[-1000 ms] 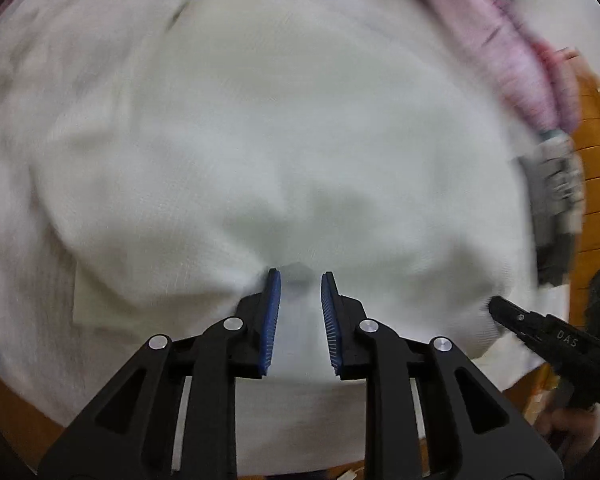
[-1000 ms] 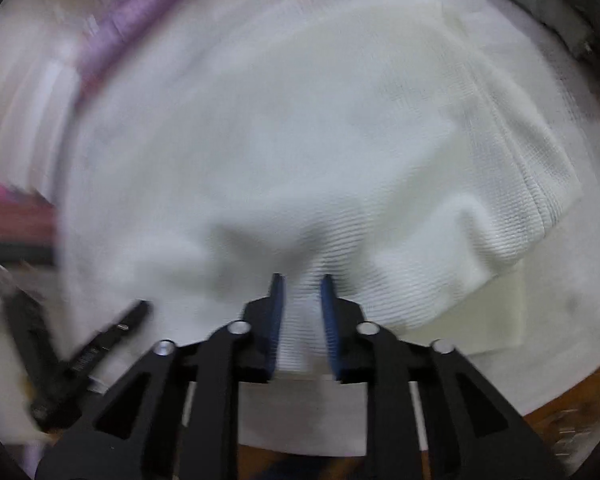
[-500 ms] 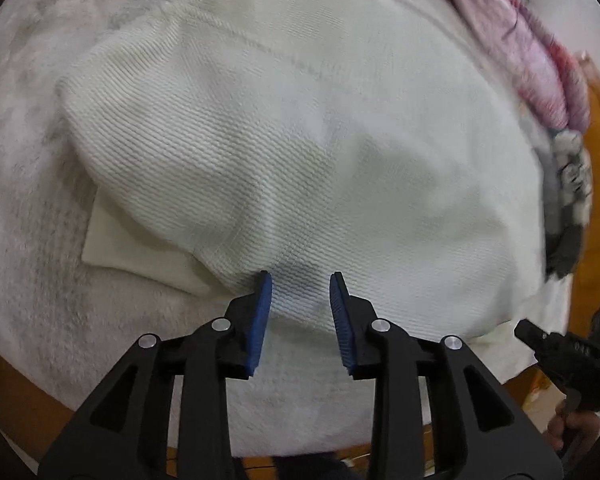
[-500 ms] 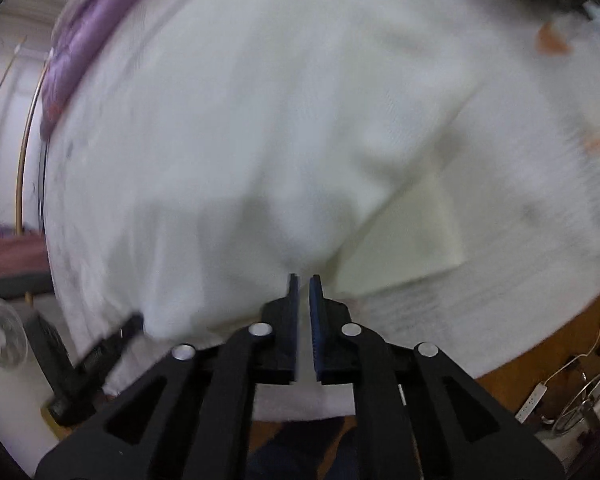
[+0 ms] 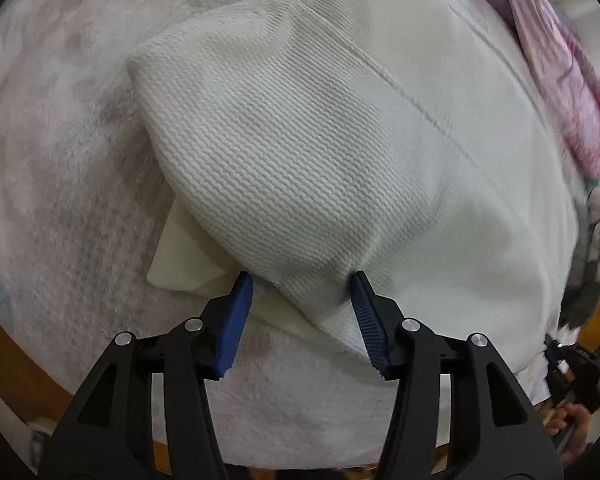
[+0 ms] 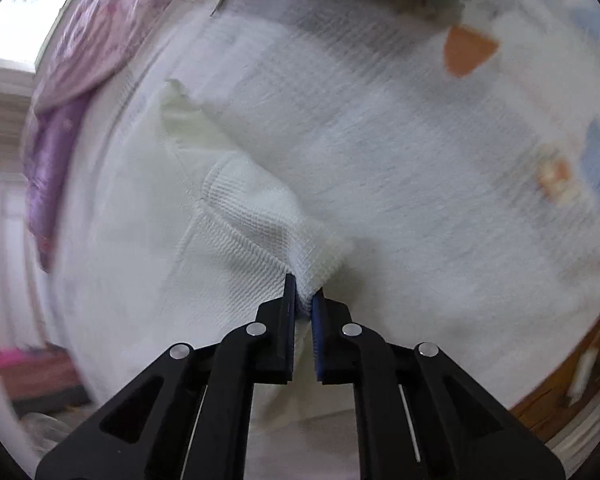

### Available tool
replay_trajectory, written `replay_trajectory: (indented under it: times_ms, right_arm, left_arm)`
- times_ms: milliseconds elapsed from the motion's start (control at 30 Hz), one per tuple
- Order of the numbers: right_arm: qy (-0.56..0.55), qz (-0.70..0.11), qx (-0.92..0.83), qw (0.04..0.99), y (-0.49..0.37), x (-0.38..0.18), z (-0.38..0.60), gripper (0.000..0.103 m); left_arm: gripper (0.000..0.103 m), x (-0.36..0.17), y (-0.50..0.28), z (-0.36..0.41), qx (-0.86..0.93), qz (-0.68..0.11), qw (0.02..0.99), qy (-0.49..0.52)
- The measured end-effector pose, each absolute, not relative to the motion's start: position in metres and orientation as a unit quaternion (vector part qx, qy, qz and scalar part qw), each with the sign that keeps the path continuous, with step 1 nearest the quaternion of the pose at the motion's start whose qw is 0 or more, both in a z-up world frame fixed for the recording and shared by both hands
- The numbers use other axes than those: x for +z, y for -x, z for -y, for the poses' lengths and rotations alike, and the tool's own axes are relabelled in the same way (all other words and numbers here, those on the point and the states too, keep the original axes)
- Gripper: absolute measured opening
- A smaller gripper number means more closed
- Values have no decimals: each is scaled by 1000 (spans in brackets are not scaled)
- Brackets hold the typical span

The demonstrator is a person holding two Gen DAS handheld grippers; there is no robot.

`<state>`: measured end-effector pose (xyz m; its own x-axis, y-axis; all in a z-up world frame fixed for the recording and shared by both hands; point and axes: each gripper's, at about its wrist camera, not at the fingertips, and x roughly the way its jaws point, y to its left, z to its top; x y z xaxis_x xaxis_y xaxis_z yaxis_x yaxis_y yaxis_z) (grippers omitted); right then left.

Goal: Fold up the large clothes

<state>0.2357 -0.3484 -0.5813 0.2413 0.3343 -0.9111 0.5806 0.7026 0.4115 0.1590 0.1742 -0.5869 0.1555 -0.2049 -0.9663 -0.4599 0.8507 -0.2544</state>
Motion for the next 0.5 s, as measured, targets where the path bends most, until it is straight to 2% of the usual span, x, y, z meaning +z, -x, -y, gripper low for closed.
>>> replay_trajectory:
  times_ms: [167,233,300,500]
  right_arm:
    - [-307,-645,-89,694,-244,-599,340,7]
    - [-297,-652,-91,692,-251,-595,337,13]
    - [-281,-653,-95,697,-254,-576,335,26]
    - [-129,-612,-74,777,-271,-508,302,30]
  left_arm:
    - [55,-588,-159,-170,93,-647,710,263]
    - [54,-585,-158,-172,89,-651,704,268]
    - [54,-574,-156,-177,77,-641,710,281]
    - [54,-517,-177,-201,46,-560,776,286]
